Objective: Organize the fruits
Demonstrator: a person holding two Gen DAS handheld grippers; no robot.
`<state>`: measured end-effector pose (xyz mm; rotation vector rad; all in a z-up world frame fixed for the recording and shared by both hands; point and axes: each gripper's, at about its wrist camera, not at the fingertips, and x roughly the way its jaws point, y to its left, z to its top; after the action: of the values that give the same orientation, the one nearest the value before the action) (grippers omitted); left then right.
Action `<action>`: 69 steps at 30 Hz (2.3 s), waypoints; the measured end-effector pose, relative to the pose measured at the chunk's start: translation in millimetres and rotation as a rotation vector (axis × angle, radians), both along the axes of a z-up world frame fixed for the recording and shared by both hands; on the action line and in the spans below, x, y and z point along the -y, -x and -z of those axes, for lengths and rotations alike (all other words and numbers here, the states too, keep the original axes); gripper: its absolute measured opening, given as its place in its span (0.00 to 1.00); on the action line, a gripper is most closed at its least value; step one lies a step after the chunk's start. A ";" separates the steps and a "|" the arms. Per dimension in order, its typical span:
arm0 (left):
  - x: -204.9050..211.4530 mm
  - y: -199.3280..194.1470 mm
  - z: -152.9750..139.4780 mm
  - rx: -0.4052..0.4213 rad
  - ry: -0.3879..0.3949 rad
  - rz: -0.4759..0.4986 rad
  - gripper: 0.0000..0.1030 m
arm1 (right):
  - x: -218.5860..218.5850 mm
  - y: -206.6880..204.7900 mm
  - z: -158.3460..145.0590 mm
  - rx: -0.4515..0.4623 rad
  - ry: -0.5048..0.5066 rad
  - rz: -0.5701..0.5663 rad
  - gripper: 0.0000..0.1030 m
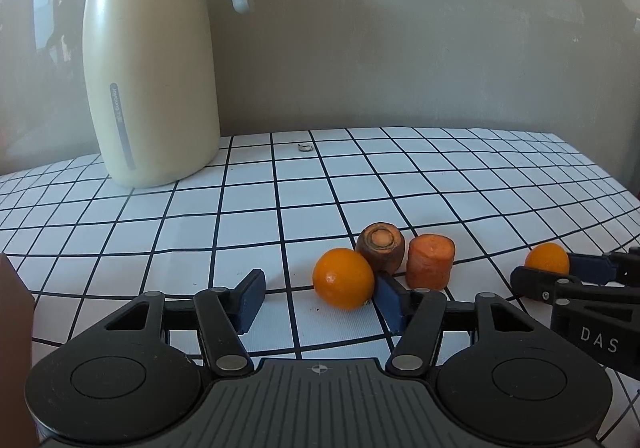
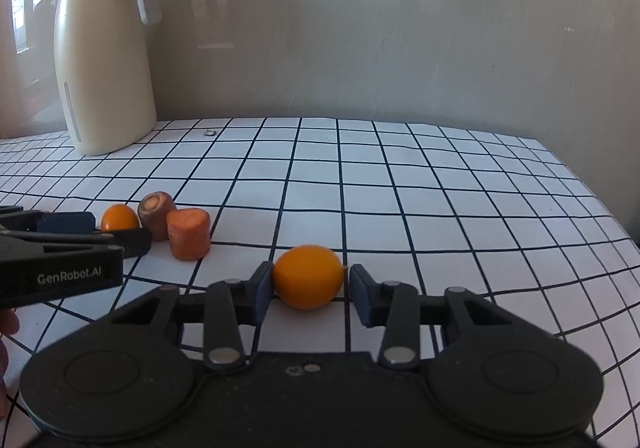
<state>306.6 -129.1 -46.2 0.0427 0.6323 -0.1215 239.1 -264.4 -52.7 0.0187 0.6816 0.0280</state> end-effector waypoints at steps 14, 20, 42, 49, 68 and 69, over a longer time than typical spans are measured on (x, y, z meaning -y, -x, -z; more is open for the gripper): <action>-7.7 17.2 -5.1 0.051 -0.027 0.002 0.31 | -3.7 -0.4 -6.2 0.016 0.006 0.003 0.26; -5.9 31.8 -15.6 0.078 -0.052 0.038 0.31 | -5.7 7.5 -16.8 0.047 0.010 0.010 0.26; -44.1 131.0 -63.6 0.155 -0.023 0.025 0.31 | -23.7 86.3 -53.9 0.117 0.026 0.000 0.26; -62.9 166.1 -71.3 0.173 -0.034 0.014 0.31 | -44.9 113.8 -65.7 0.144 0.038 -0.058 0.26; -151.3 224.9 -80.5 0.201 -0.080 -0.120 0.31 | -129.6 140.7 -80.7 0.184 0.031 -0.246 0.26; -154.7 226.2 -80.4 0.199 -0.077 -0.125 0.31 | -135.2 141.4 -80.6 0.185 0.033 -0.259 0.26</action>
<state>80.4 25.6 34.1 0.0885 0.4393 0.0282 97.7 -129.2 27.8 -0.1032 0.4962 0.2644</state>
